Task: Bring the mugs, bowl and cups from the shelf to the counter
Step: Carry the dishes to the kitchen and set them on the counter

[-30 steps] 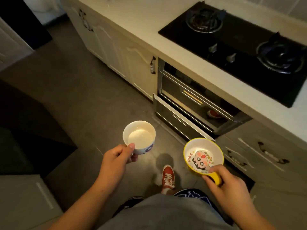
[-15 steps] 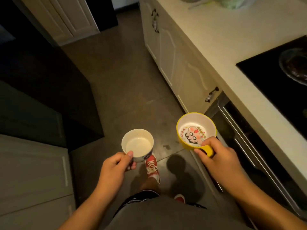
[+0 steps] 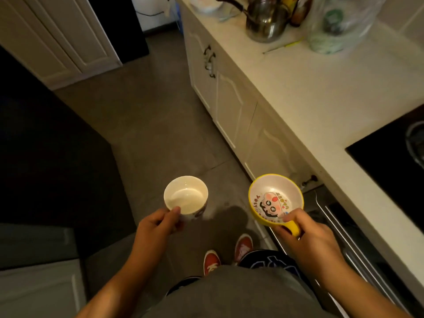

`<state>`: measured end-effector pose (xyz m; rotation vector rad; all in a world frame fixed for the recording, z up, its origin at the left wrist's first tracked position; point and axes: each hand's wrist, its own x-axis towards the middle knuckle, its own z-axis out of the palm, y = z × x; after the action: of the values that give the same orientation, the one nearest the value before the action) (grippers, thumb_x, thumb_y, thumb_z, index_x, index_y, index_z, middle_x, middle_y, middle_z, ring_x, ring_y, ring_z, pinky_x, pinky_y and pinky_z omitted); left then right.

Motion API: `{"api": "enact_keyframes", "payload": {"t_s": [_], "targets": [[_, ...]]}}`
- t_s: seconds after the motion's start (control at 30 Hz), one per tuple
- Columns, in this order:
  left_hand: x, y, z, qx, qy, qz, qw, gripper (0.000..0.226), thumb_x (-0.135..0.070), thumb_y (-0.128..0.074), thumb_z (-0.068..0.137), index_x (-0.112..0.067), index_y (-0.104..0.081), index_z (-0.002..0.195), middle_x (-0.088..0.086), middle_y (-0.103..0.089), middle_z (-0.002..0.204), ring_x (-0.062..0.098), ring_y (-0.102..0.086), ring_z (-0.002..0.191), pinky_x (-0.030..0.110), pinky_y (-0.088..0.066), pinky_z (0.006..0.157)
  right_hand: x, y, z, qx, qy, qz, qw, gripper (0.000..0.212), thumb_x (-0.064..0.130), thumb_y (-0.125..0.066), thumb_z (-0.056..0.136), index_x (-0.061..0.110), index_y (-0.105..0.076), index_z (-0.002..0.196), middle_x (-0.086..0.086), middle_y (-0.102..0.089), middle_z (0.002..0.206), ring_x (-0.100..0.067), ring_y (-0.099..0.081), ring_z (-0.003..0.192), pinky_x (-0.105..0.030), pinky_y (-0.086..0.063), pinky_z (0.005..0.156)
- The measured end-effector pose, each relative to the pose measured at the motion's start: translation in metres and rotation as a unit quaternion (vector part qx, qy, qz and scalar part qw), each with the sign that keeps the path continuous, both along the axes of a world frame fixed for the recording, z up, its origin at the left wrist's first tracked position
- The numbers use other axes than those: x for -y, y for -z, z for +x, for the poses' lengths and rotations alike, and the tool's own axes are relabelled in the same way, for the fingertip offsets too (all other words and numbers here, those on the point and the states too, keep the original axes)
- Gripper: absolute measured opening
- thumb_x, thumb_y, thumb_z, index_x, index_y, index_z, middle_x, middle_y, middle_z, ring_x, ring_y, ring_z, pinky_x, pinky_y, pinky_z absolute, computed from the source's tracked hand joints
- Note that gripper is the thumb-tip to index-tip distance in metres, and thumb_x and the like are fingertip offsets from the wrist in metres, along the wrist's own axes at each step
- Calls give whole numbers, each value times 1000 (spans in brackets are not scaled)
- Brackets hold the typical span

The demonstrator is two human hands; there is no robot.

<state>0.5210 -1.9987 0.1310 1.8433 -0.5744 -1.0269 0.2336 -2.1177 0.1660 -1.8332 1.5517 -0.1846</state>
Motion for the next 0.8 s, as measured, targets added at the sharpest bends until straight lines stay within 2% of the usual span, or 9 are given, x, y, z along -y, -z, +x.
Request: {"api": "enact_keyframes", "payload": {"t_s": [0.13, 0.27, 0.33, 0.4, 0.5, 0.57, 0.67, 0.73, 0.8], "targets": [[76, -4, 14, 0, 24, -21, 999, 41, -60, -57, 76, -25, -77, 78, 3, -74, 78, 20, -72, 77, 37, -57, 76, 38, 2, -1, -40, -1, -30, 999, 26, 27, -81, 73, 27, -60, 89, 3, -74, 84, -19, -67, 68, -36, -56, 55], [158, -6, 27, -13, 36, -25, 999, 42, -62, -59, 72, -24, -77, 77, 2, -74, 74, 19, -71, 73, 32, -55, 71, 88, 12, 5, -82, 9, -29, 996, 29, 29, -82, 71, 34, -58, 87, 0, -75, 88, -17, -61, 64, -26, -45, 54], [194, -9, 36, -20, 38, -20, 999, 43, -61, -60, 72, -22, -78, 78, 5, -74, 75, 23, -69, 74, 36, -54, 73, 118, 14, 12, -74, 2, -17, 997, 32, 26, -84, 69, 33, -59, 87, 0, -74, 89, -14, -62, 65, -21, -44, 54], [225, -12, 43, -24, 31, -15, 999, 43, -59, -61, 72, -19, -77, 77, 8, -73, 74, 21, -69, 71, 39, -53, 73, 153, 14, 21, -53, 3, -7, 999, 36, 25, -85, 69, 40, -55, 83, 6, -70, 81, -8, -60, 62, -15, -41, 51], [263, -19, 58, -24, 22, -17, 999, 41, -54, -61, 72, -16, -76, 75, 9, -74, 71, 16, -68, 66, 41, -51, 71, 207, 7, 42, -26, 21, -9, 999, 43, 26, -83, 71, 49, -47, 75, 15, -62, 73, -4, -61, 61, -17, -43, 50], [286, -25, 68, -23, 40, -14, 999, 42, -53, -61, 76, -14, -75, 74, 10, -73, 72, 17, -67, 69, 41, -50, 71, 243, 5, 56, -26, 2, -6, 1000, 32, 29, -78, 76, 43, -50, 80, 15, -62, 75, -4, -60, 63, -17, -45, 54], [317, -29, 85, -15, 59, -26, 998, 38, -46, -60, 83, -13, -73, 70, 8, -71, 68, 15, -67, 68, 36, -52, 69, 288, -2, 78, 5, -1, -23, 1000, 21, 30, -75, 79, 37, -55, 81, 14, -64, 72, -2, -58, 61, -15, -38, 52], [340, -31, 94, -16, 78, -28, 996, 37, -44, -59, 87, -14, -73, 70, 6, -69, 67, 14, -66, 69, 32, -51, 67, 312, -4, 93, 17, 8, -35, 999, 28, 31, -76, 78, 42, -51, 76, 16, -61, 68, -1, -58, 59, -11, -36, 53], [368, -30, 105, -23, 95, -22, 995, 37, -46, -59, 85, -16, -74, 72, 5, -69, 69, 16, -67, 71, 30, -52, 67, 331, -5, 106, 18, 21, -64, 998, 36, 28, -79, 75, 44, -47, 75, 22, -52, 57, 2, -55, 50, -7, -36, 46]]}}
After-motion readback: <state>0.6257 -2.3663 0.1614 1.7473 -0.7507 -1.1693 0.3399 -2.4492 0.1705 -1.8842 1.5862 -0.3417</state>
